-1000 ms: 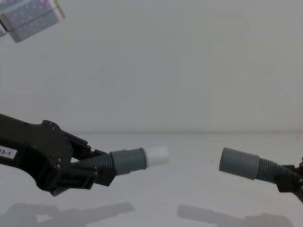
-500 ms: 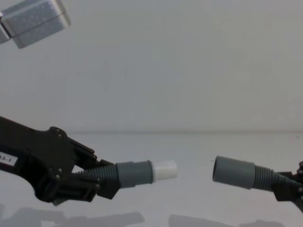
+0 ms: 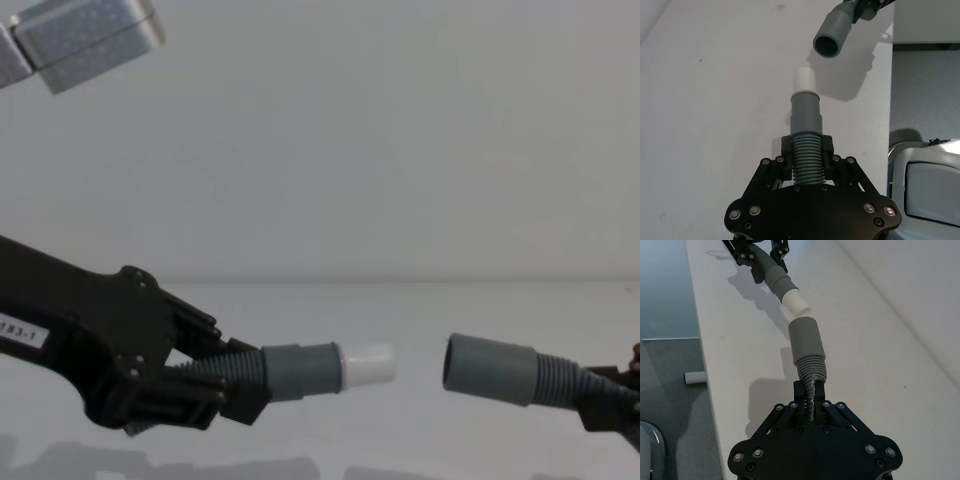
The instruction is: Use both hands to pick up one end of the pipe from the table, align the ends, and insert them.
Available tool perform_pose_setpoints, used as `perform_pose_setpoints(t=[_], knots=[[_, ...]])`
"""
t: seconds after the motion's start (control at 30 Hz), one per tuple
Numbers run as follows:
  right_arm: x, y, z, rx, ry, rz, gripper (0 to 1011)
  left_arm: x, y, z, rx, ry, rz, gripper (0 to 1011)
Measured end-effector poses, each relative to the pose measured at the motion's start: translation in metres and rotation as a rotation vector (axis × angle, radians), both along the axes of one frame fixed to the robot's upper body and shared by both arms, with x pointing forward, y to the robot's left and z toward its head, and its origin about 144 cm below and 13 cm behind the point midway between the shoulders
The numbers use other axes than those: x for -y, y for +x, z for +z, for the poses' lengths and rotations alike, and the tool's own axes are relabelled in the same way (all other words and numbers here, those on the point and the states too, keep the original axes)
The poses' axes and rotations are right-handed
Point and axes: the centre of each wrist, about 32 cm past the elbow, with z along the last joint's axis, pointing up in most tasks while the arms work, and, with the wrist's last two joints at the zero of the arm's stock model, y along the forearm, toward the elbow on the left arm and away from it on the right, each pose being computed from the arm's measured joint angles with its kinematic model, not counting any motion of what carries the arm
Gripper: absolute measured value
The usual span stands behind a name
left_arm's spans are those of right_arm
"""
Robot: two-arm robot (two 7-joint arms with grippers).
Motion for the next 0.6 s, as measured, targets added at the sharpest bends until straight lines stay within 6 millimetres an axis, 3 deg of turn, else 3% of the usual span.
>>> perform_pose_setpoints(t=[0.6], knots=[[-0.002,-0.002,0.0013,0.002,0.003,0.019,81,0.0045,-0.0011,0.0031,-0.01,-0.01,-0.026,304]])
